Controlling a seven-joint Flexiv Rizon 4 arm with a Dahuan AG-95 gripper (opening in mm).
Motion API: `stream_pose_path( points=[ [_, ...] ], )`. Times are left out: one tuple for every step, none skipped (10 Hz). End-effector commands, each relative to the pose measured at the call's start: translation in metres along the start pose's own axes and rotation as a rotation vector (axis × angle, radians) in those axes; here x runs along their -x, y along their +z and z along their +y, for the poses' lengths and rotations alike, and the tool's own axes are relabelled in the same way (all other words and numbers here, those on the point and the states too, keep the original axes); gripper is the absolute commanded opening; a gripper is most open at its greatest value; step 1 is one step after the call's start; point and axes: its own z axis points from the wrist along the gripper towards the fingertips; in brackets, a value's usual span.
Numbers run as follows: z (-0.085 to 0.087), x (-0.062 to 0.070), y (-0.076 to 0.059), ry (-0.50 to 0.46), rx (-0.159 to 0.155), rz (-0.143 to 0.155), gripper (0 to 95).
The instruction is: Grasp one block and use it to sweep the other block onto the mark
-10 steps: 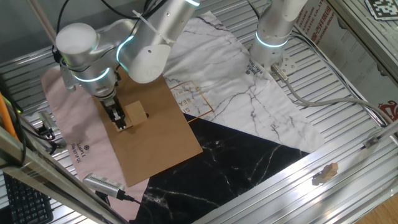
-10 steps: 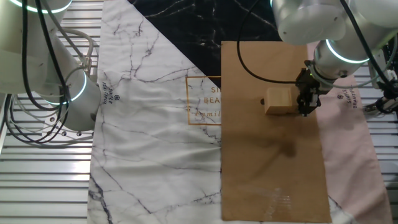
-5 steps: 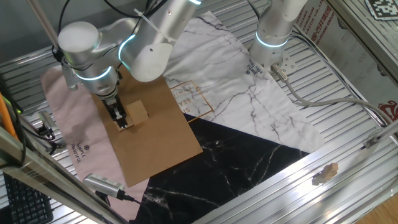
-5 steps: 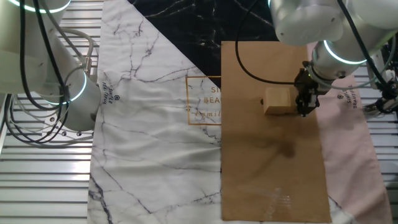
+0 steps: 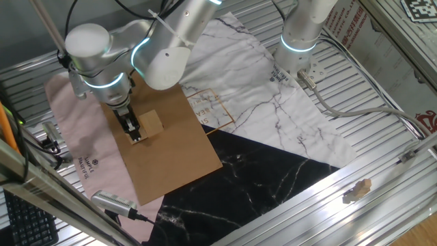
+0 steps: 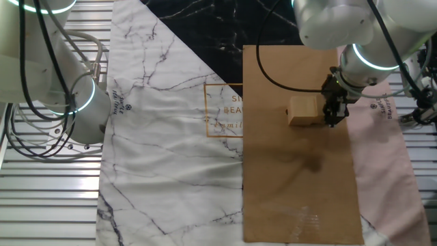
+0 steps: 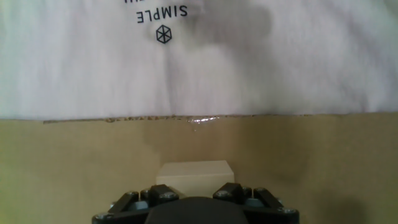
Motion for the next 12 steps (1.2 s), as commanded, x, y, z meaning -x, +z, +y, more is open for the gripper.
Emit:
stream_pose_path(
  points=[
    [0.0001,-0.0013,0.0007,-0.001,0.001,-0.003,0.0],
    [0.0000,-0.0021,0.0008,-0.002,0.002,-0.003,0.0],
    [-0.0001,-0.0027,0.0009,-0.004,0.002,-0.005,0.0],
    [0.0000,-0.0030,0.0010,-0.006,0.002,-0.004,0.0],
    [-0.0001,-0.0031,0.0010,-0.006,0.001,-0.004,0.0],
    [0.0000,-0.0035,0.0008,-0.007,0.001,-0.004,0.0],
    [0.0001,-0.0039,0.0006,-0.007,0.000,-0.004,0.0],
    [-0.0001,-0.0045,0.0007,-0.008,0.001,-0.005,0.0],
    [-0.0002,-0.0050,0.0006,-0.009,0.001,-0.004,0.0],
    [-0.0006,-0.0057,0.0009,-0.011,0.001,-0.004,0.0],
    [-0.0010,-0.0064,0.0012,-0.013,0.001,-0.005,0.0],
    [-0.0012,-0.0069,0.0013,-0.014,0.001,-0.005,0.0]
  ],
)
